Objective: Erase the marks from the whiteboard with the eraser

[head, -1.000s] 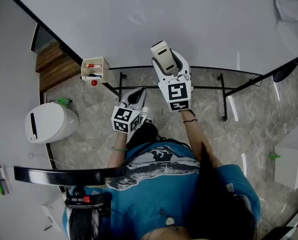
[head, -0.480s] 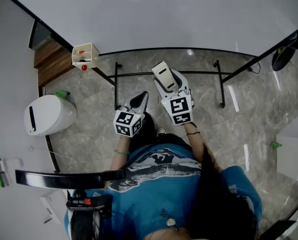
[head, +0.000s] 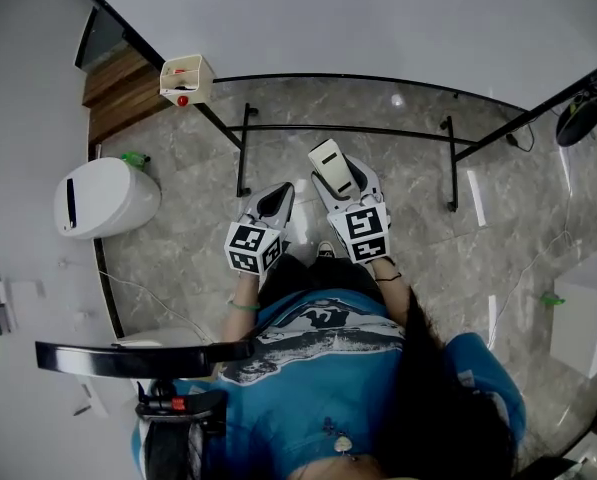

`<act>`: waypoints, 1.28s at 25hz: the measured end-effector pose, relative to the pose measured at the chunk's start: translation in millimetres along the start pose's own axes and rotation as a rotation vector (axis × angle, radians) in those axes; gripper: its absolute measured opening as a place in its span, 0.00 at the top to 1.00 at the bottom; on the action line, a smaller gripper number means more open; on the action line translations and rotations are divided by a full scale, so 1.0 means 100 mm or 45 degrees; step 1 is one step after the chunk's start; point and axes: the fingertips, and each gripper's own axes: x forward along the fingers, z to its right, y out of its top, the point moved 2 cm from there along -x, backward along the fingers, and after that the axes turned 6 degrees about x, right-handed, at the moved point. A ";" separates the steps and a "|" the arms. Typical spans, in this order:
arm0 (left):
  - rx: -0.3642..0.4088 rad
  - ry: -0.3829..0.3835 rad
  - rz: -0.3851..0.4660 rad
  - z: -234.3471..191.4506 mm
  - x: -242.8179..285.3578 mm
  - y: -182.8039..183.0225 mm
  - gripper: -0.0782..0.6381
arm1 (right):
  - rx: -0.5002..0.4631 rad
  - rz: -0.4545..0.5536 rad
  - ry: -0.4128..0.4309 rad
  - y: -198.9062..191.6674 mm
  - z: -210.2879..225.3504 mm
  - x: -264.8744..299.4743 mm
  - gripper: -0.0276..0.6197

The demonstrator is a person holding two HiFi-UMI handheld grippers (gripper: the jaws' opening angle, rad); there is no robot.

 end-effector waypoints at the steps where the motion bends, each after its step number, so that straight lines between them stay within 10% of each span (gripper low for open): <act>1: -0.006 0.009 -0.004 0.00 -0.05 -0.04 0.89 | 0.004 -0.007 0.006 -0.04 -0.04 -0.02 0.55; 18: -0.068 0.150 0.051 0.07 -1.89 -0.68 0.89 | 0.049 -0.037 0.097 -0.43 -1.53 -0.54 0.55; 32: -0.075 -0.007 0.065 0.85 -2.88 -1.18 0.89 | 0.062 -0.104 0.010 -1.11 -2.54 -1.77 0.55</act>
